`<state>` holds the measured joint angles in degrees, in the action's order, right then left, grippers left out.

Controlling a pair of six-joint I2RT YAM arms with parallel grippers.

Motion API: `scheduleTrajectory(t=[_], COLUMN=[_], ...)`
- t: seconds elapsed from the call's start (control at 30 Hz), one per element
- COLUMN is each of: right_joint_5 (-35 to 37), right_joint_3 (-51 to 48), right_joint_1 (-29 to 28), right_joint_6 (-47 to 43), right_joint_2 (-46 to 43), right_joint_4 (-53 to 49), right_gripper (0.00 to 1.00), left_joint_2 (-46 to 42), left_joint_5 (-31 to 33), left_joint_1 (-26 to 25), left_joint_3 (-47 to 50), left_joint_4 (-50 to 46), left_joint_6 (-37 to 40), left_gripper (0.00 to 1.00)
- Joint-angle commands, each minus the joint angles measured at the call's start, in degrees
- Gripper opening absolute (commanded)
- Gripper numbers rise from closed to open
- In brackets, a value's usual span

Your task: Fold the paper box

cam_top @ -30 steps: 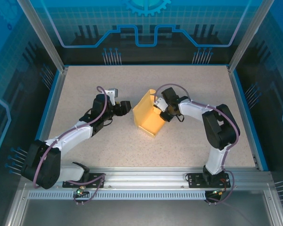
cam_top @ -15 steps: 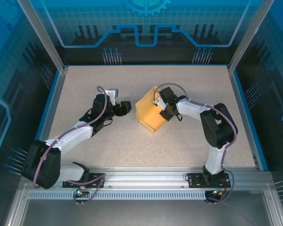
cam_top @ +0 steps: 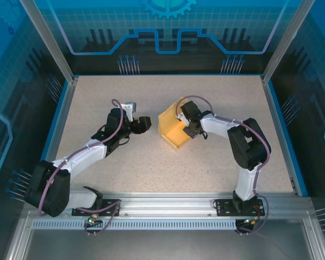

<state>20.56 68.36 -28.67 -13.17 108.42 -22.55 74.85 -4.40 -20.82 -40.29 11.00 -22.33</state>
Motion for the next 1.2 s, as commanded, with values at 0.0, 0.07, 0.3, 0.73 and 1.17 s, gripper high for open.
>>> scheduleTrajectory(t=[0.0, 0.07, 0.3, 0.73, 1.17], right_joint_5=[-2.69, -3.93, -9.05, -20.3, -36.36], right_joint_3=[-0.81, -0.94, -1.63, -5.9, -7.82], right_joint_1=[0.46, 0.77, 2.71, 5.78, 13.37], right_joint_6=[2.28, 3.11, 5.55, 13.31, 23.64], right_joint_2=[-1.59, -2.65, -6.23, -15.67, -11.11], right_joint_4=[-2.51, -2.42, -2.29, -1.0, 3.09], right_gripper=[0.14, 0.19, 0.32, 0.52, 0.6], left_joint_2=[0.54, 0.56, 0.91, 0.74, 1.44], left_joint_5=[-1.18, -1.23, -1.46, -2.18, -2.61], left_joint_1=[0.26, 0.25, 0.25, 0.27, 0.08], left_joint_3=[0.68, 0.68, 0.66, 0.91, 4.01], left_joint_4=[1.56, 1.55, 1.61, 1.74, 4.64], left_joint_6=[0.44, 0.4, 0.21, -0.85, -3.8], left_gripper=[0.72, 0.72, 0.72, 0.72, 0.72])
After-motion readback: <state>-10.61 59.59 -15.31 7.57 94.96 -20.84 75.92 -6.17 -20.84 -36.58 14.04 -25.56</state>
